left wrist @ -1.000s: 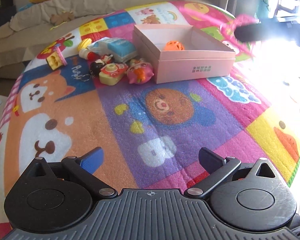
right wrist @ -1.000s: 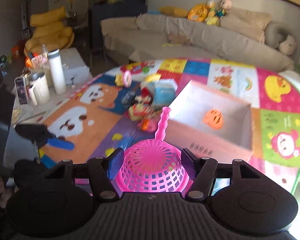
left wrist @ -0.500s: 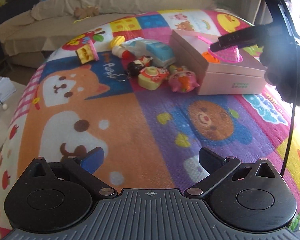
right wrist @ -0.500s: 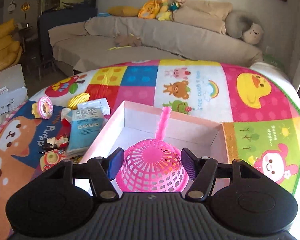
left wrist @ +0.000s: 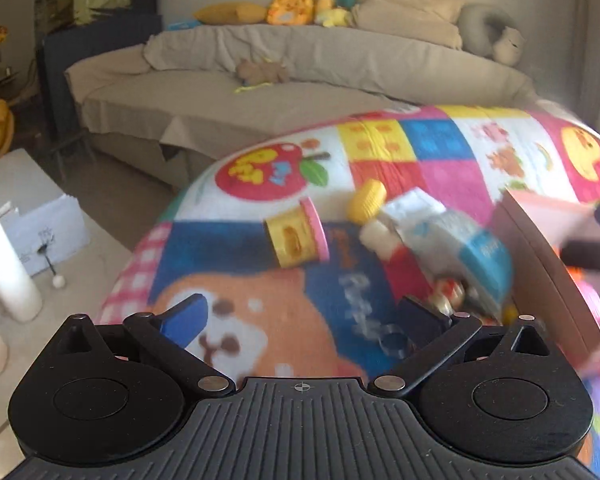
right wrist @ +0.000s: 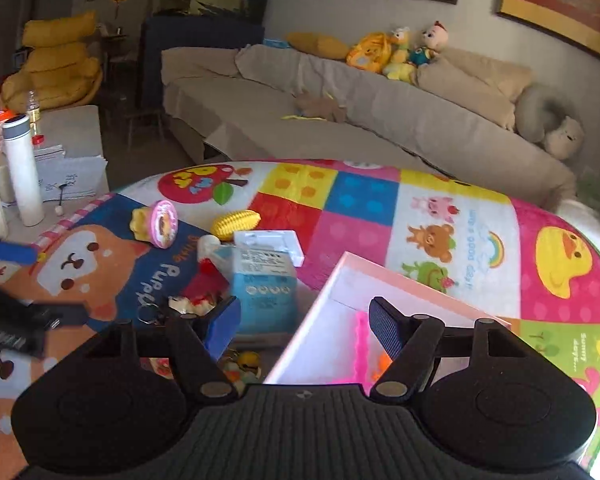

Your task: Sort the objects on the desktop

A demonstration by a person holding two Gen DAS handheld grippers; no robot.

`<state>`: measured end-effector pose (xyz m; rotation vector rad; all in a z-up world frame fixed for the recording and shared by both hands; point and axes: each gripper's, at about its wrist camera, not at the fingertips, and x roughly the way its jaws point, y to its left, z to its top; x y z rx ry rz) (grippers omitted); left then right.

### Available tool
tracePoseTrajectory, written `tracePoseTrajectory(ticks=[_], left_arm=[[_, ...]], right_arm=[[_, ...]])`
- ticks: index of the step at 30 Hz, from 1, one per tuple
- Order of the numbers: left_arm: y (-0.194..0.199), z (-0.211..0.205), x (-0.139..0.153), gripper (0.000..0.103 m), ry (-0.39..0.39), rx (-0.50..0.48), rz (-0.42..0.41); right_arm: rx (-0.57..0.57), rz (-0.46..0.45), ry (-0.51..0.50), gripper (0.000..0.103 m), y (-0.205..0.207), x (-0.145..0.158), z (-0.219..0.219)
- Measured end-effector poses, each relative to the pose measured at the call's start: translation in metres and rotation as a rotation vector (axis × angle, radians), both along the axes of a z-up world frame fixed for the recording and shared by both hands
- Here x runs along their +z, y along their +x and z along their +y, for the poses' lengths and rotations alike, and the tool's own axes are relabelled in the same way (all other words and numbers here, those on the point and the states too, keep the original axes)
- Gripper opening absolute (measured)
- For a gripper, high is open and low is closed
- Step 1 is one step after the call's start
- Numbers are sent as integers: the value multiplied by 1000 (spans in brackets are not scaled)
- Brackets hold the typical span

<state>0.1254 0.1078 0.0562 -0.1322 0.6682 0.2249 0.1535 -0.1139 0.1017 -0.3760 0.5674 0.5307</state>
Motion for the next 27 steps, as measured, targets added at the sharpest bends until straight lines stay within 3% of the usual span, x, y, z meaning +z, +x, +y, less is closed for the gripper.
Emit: tracePoseTrajectory(ticks=[5, 7, 9, 11, 12, 17, 24, 25, 26, 27], left_arm=[[63, 17, -9, 103, -5, 62, 34], [74, 18, -16, 97, 16, 69, 44], [79, 20, -22, 68, 38, 64, 60], [75, 26, -26, 52, 11, 46, 59], [71, 29, -27, 50, 2, 44, 52], [30, 35, -28, 49, -18, -13, 20], [-45, 8, -26, 47, -180, -256, 30], [-51, 5, -28, 47, -196, -271, 40], [-57, 3, -30, 47, -213, -282, 48], [-63, 2, -31, 47, -230, -289, 53]], right_arm=[[-5, 196, 64, 72, 44, 5, 28], [-14, 251, 77, 72, 65, 6, 39], [-49, 287, 85, 73, 88, 4, 52], [-95, 338, 108, 80, 112, 1, 65], [-132, 358, 134, 82, 126, -3, 71], [-248, 475, 210, 86, 178, -27, 98], [-330, 465, 82, 89, 215, -68, 143], [-328, 455, 68, 87, 216, -73, 147], [-320, 449, 51, 76, 216, -76, 151], [-302, 449, 39, 71, 215, -78, 154]])
